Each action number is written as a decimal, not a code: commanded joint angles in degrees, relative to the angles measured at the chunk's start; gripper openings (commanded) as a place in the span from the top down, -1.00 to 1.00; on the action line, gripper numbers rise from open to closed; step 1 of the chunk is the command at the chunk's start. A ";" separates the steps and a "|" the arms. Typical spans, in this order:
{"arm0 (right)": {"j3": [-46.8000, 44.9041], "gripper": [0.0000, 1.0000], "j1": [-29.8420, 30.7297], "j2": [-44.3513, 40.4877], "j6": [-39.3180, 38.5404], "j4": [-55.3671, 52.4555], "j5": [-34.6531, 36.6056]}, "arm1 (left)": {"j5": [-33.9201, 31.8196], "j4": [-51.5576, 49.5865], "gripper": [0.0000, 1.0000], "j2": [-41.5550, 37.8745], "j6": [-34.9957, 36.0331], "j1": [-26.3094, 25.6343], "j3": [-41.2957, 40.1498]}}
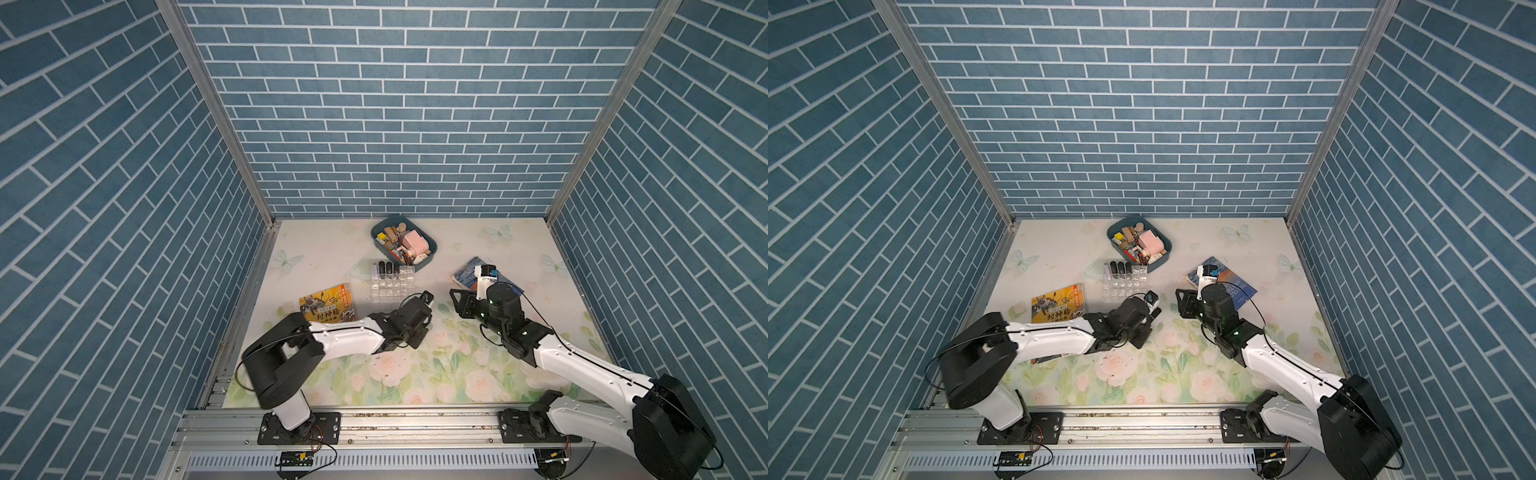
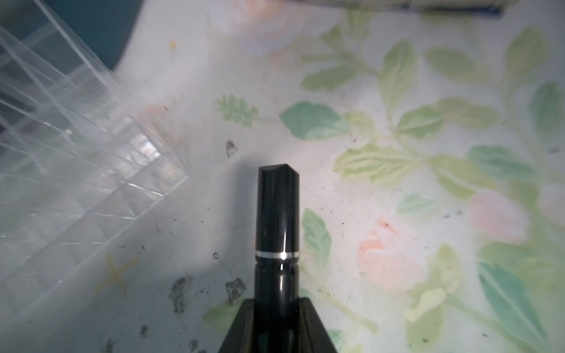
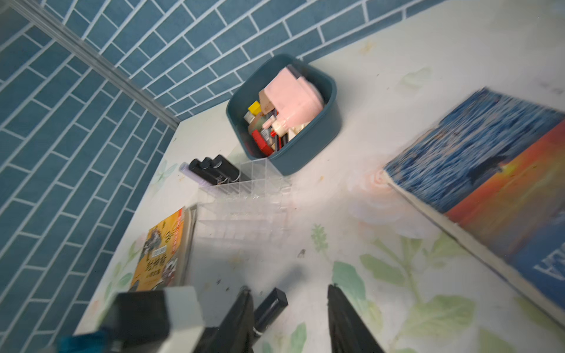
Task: Arrange the lipsticks in the organizer
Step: Pick up the lipstick at the center of the board.
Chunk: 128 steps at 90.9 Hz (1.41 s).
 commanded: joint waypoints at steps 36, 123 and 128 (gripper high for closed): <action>10.42 0.01 4.14 6.88 8.01 -5.17 -15.61 | 19.52 23.21 0.78 -13.65 0.66 3.06 -11.21; 8.27 0.68 5.43 8.64 16.05 3.42 -13.53 | 21.72 27.91 0.33 -17.18 -5.71 7.76 -14.34; 8.26 0.72 5.57 9.08 16.33 4.71 -10.69 | 20.25 26.88 0.09 -18.06 -7.26 8.32 -14.42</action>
